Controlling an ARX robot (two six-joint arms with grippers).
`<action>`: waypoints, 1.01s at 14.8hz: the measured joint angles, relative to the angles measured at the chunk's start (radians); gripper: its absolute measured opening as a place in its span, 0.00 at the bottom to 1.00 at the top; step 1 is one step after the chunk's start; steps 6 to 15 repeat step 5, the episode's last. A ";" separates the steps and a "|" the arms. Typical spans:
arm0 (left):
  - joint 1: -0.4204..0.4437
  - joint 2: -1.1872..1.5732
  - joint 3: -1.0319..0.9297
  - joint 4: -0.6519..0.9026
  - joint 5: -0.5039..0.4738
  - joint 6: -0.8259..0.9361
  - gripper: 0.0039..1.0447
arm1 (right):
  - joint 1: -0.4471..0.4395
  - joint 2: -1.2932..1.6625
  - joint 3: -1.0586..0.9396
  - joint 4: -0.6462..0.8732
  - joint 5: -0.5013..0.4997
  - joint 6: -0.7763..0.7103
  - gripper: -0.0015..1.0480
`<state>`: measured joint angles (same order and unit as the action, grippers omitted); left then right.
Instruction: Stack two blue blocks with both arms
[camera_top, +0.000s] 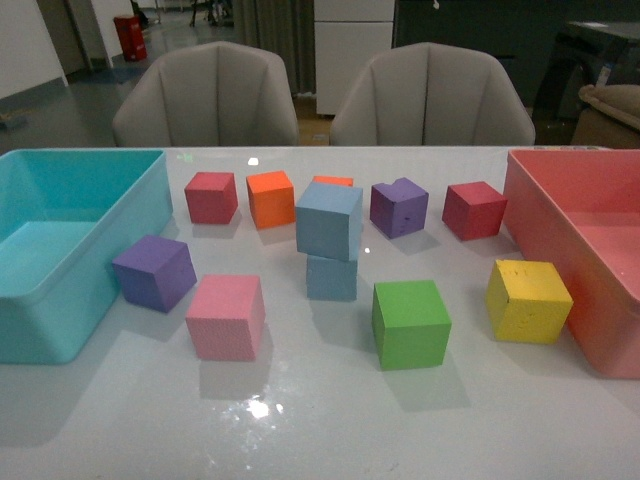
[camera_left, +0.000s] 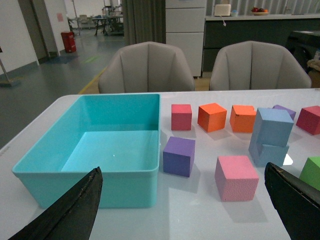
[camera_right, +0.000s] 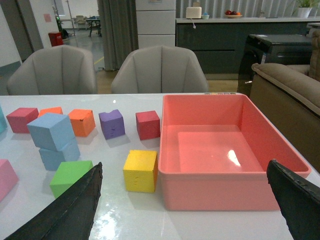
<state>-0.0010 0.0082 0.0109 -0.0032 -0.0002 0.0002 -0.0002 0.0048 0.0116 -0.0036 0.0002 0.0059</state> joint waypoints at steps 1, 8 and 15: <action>0.000 0.000 0.000 0.000 0.000 0.000 0.94 | 0.000 0.000 0.000 0.000 0.000 0.000 0.94; 0.000 0.000 0.000 0.000 0.000 0.000 0.94 | 0.000 0.000 0.000 0.000 0.000 0.000 0.94; 0.000 0.000 0.000 0.000 0.000 0.000 0.94 | 0.000 0.000 0.000 0.000 0.000 0.000 0.94</action>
